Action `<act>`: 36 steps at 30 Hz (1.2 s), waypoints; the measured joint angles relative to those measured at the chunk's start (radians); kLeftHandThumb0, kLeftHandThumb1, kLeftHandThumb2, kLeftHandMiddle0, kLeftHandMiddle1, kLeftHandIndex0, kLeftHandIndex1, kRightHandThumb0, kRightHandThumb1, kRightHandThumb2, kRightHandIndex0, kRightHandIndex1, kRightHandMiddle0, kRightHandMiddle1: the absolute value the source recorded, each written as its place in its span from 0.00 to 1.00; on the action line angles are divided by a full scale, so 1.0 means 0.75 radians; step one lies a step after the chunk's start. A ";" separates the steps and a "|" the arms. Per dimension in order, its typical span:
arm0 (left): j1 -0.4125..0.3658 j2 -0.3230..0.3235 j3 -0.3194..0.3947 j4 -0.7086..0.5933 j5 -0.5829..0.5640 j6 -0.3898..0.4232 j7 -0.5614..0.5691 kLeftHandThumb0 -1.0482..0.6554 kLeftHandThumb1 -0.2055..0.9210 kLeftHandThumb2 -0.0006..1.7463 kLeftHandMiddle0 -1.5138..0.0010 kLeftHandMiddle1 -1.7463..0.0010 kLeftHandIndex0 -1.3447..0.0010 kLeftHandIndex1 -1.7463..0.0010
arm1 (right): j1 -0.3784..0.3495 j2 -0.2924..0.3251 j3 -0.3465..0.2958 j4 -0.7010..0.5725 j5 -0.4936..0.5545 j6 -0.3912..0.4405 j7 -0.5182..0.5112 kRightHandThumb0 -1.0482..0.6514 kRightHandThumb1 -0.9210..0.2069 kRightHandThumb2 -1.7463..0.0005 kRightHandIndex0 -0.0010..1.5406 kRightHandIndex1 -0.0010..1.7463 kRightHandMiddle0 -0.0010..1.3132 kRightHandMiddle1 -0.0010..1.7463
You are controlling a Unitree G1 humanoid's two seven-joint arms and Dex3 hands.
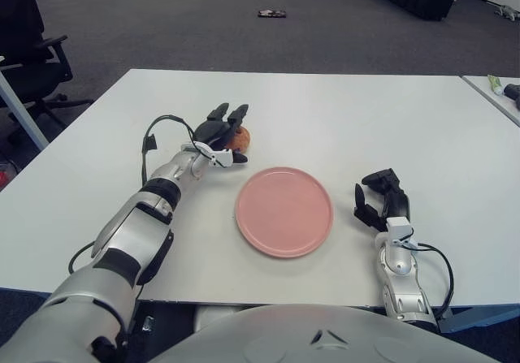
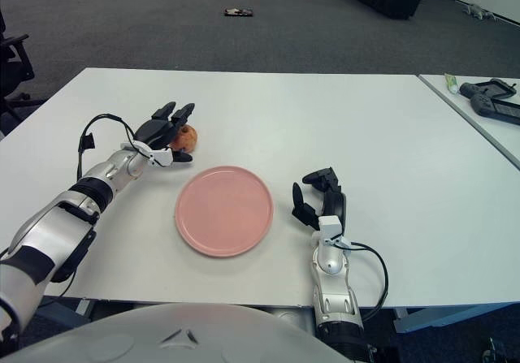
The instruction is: Put the apple into the plate.
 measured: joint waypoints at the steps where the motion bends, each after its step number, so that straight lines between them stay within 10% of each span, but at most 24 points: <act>1: -0.004 -0.003 -0.004 0.009 0.000 0.003 -0.001 0.01 0.82 0.17 1.00 1.00 1.00 1.00 | 0.000 0.000 0.000 0.001 0.000 -0.003 0.000 0.39 0.26 0.47 0.48 0.79 0.29 1.00; 36: -0.109 -0.087 -0.084 0.207 -0.012 0.130 -0.117 0.03 0.91 0.18 1.00 1.00 1.00 1.00 | 0.014 -0.001 -0.025 0.008 0.014 -0.037 0.001 0.39 0.25 0.48 0.47 0.78 0.28 1.00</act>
